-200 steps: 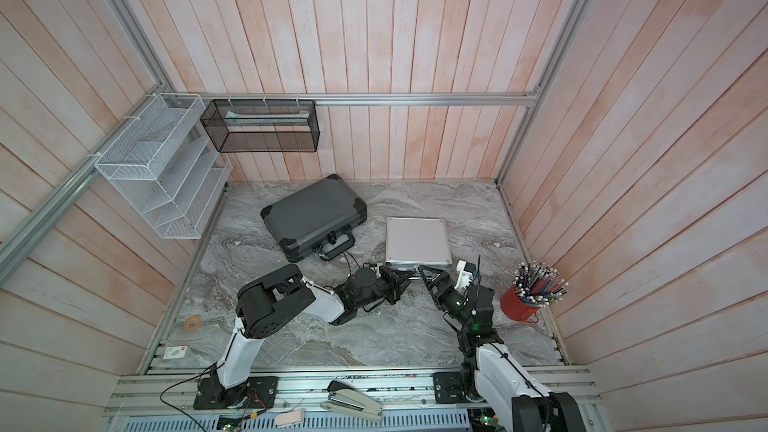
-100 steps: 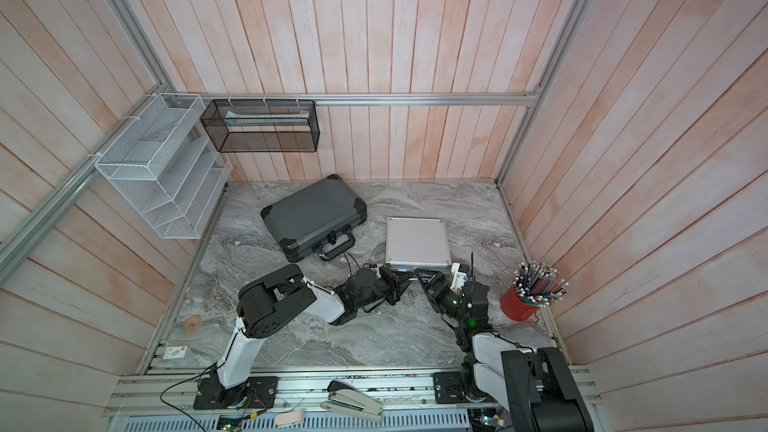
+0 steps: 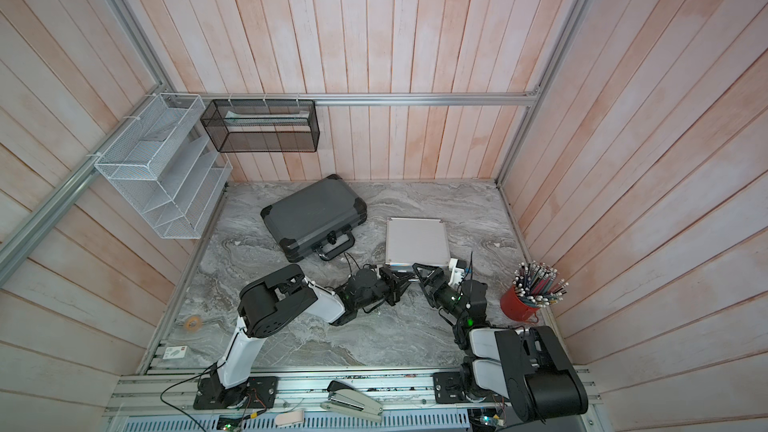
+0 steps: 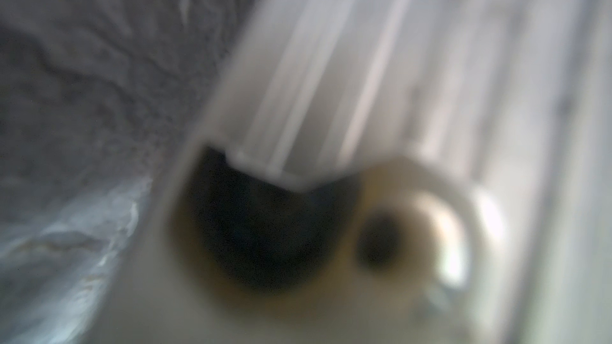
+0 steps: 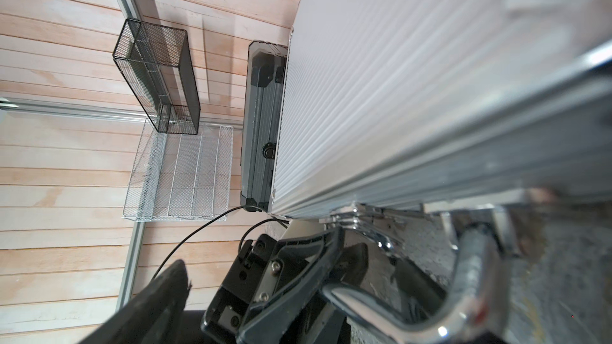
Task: Open the poker set cases
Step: Open the fastener on the poker set case.
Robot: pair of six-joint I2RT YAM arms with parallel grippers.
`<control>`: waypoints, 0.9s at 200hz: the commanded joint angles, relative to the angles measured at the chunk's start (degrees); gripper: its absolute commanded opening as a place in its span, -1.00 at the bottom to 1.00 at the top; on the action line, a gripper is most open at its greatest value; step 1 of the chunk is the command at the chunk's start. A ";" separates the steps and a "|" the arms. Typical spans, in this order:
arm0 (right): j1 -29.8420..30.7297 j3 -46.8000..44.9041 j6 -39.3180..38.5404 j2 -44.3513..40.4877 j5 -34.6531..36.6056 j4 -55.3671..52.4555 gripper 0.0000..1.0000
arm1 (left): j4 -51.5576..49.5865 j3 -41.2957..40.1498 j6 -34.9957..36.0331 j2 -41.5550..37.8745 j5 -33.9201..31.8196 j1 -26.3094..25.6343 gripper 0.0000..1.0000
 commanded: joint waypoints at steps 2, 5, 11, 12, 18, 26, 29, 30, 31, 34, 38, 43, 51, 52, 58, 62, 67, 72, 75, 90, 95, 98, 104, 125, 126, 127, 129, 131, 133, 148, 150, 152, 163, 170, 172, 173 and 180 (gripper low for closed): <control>0.50 0.86 2.45 1.04 -0.50 6.22 0.94 | 9.54 0.42 0.05 -0.56 -1.67 0.33 -1.00; 0.45 0.85 2.67 1.16 -0.56 6.46 0.94 | 9.63 0.28 0.00 -0.56 -1.65 0.33 -1.00; 0.53 0.94 3.04 1.37 -0.66 7.13 0.94 | 9.66 0.17 -0.11 -0.62 -1.80 0.33 -1.00; 0.49 0.94 3.13 1.40 -0.71 7.23 0.93 | 9.71 0.16 -0.12 -0.59 -1.82 0.33 -1.00; 0.45 1.10 3.43 1.59 -0.84 7.70 0.93 | 9.73 -0.05 -0.07 -0.69 -1.98 0.33 -1.00; 0.48 1.21 3.48 1.69 -1.10 7.63 0.92 | 9.79 -0.14 -0.05 -0.72 -2.08 0.33 -1.00; 0.53 1.28 3.41 1.69 -1.09 7.58 0.92 | 9.73 -0.24 -0.17 -0.66 -2.09 0.33 -1.00; 0.58 1.29 3.40 1.69 -1.10 7.54 0.92 | 9.70 -0.22 -0.19 -0.65 -2.09 0.33 -1.00; 0.56 1.29 3.44 1.69 -1.11 7.48 0.92 | 9.68 -0.25 -0.25 -0.65 -2.09 0.33 -1.00; 0.57 1.29 3.32 1.62 -1.19 7.29 0.92 | 9.69 -0.21 -0.29 -0.69 -2.09 0.33 -1.00; 0.55 1.29 3.04 1.56 -1.25 6.70 0.92 | 9.80 -0.15 -0.50 -0.65 -2.10 0.33 -1.00; 0.54 1.38 2.48 1.23 -1.46 5.58 0.92 | 9.99 -0.08 -0.61 -0.49 -2.17 0.33 -1.00; 0.57 1.47 0.98 0.34 -1.38 2.46 0.91 | 10.36 0.02 -0.74 -0.41 -2.22 0.46 -1.00; 0.55 1.47 0.78 0.18 -1.29 2.04 0.91 | 10.36 0.04 -0.74 -0.40 -2.20 0.48 -1.00; 0.55 1.34 -0.47 -0.69 -0.84 -0.71 0.93 | 10.30 0.14 -0.73 -0.52 -2.25 0.50 -1.00; 0.53 1.24 -1.17 -1.34 -0.37 -2.43 0.94 | 10.21 0.19 -0.66 -0.56 -2.18 0.53 -1.00; 0.54 1.14 -2.23 -2.26 0.17 -4.48 0.95 | 10.03 0.24 -0.58 -0.64 -2.10 0.59 -1.00; 0.56 1.16 -3.14 -3.02 0.61 -6.41 0.96 | 9.84 0.27 -0.37 -0.71 -2.02 0.54 -1.00; 0.51 1.20 -3.64 -3.49 0.78 -7.58 0.96 | 9.73 0.32 -0.23 -0.74 -1.96 0.57 -1.00; 0.45 1.30 -5.24 -5.23 1.18 -10.94 0.97 | 9.44 0.55 -0.12 -0.73 -1.83 0.54 -1.00; 0.46 1.29 -5.46 -5.41 1.27 -11.34 0.97 | 9.57 0.57 -0.12 -0.67 -1.78 0.51 -1.00; 0.38 1.29 -5.57 -5.55 1.29 -11.52 0.97 | 9.63 0.62 -0.12 -0.68 -1.81 0.50 -1.00; 0.42 1.42 -5.73 -5.48 1.32 -11.82 0.97 | 9.67 0.61 -0.11 -0.72 -1.82 0.51 -1.00; 0.34 1.80 -5.94 -3.16 0.91 -10.62 0.97 | 9.64 0.76 0.05 -0.89 -1.74 0.50 -1.00; 0.35 1.81 -5.93 -2.97 0.86 -10.48 0.97 | 9.65 0.81 0.05 -0.86 -1.74 0.50 -1.00; 0.31 1.81 -5.89 -2.80 0.84 -10.32 0.97 | 9.66 0.79 0.05 -0.84 -1.74 0.50 -1.00; 0.30 1.77 -5.81 -2.46 0.78 -10.13 0.97 | 9.68 0.81 0.05 -0.89 -1.72 0.50 -1.00; 0.37 1.74 -5.72 -2.10 0.70 -9.62 0.97 | 9.67 0.84 0.18 -0.91 -1.69 0.50 -1.00; 0.41 1.80 -5.63 -1.70 0.66 -9.23 0.97 | 9.66 0.78 0.15 -0.87 -1.68 0.50 -1.00; 0.36 1.67 -4.90 1.09 0.16 -6.38 0.97 | 9.80 0.80 0.05 -0.96 -1.65 0.50 -1.00; 0.32 1.67 -4.81 1.43 0.08 -6.03 0.97 | 9.83 0.84 0.05 -0.95 -1.65 0.50 -1.00; 0.35 1.65 -4.73 1.78 0.11 -5.61 0.97 | 9.84 0.85 0.05 -0.99 -1.65 0.50 -1.00; 0.38 1.60 -4.31 3.47 -0.30 -3.36 0.97 | 9.75 0.76 0.12 -0.97 -1.65 0.50 -1.00; 0.37 1.64 -4.01 4.30 -0.55 -1.98 0.97 | 9.73 0.74 0.08 -0.91 -1.64 0.50 -1.00; 0.41 1.64 -3.93 4.49 -0.65 -1.48 0.97 | 9.72 0.76 0.06 -0.84 -1.67 0.50 -1.00; 0.38 1.60 -3.92 4.59 -0.70 -1.29 0.97 | 9.65 0.72 0.06 -0.88 -1.66 0.50 -1.00; 0.37 1.65 -3.67 5.05 -0.97 0.10 0.97 | 9.66 0.73 0.12 -0.92 -1.61 0.50 -1.00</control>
